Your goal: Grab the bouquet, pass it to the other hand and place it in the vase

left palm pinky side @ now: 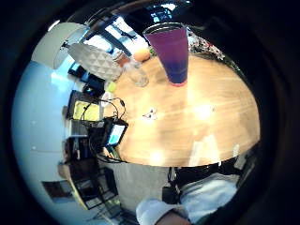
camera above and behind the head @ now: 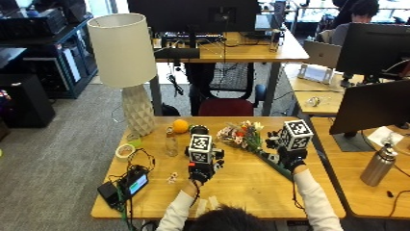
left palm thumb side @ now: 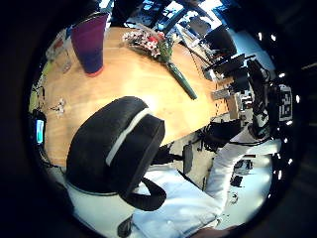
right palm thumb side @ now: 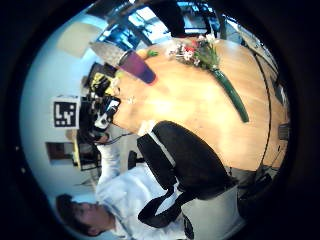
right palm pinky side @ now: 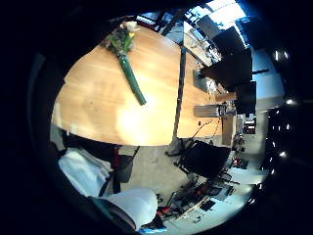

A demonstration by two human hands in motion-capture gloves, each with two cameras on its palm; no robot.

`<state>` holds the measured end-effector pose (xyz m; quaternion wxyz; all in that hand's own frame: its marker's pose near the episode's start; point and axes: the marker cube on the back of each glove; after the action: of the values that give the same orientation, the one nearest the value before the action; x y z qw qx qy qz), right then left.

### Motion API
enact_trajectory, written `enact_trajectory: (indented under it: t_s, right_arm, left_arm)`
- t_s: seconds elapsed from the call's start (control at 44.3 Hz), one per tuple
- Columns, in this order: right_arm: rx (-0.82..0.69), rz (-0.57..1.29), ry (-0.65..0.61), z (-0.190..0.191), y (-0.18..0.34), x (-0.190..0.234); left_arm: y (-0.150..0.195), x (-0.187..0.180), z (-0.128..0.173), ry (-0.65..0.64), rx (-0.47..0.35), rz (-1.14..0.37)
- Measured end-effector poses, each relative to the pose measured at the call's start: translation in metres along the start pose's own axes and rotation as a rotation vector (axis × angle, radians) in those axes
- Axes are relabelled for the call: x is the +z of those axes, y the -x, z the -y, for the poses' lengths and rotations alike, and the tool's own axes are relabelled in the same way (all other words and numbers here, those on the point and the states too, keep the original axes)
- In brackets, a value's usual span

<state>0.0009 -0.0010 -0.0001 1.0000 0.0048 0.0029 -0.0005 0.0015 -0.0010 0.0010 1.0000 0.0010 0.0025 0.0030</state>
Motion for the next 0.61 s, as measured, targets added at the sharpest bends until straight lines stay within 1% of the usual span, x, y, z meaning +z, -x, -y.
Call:
enact_trajectory:
  t_s: [0.181,0.316,0.406,0.609]
  right_arm:
    - [0.002,-0.008,0.003,0.012,-0.005,0.01]
    - [0.006,0.009,0.017,0.013,0.004,-0.001]
    - [0.013,0.004,0.02,0.023,-0.001,0.003]
    - [0.128,-0.033,0.054,0.059,-0.022,0.001]
  left_arm:
    - [-0.004,0.002,0.001,0.0,0.009,0.003]
    - [-0.007,0.001,-0.003,0.001,0.018,0.005]
    - [-0.008,-0.002,-0.004,-0.004,0.022,0.003]
    - [-0.01,0.003,-0.005,0.005,0.037,-0.015]
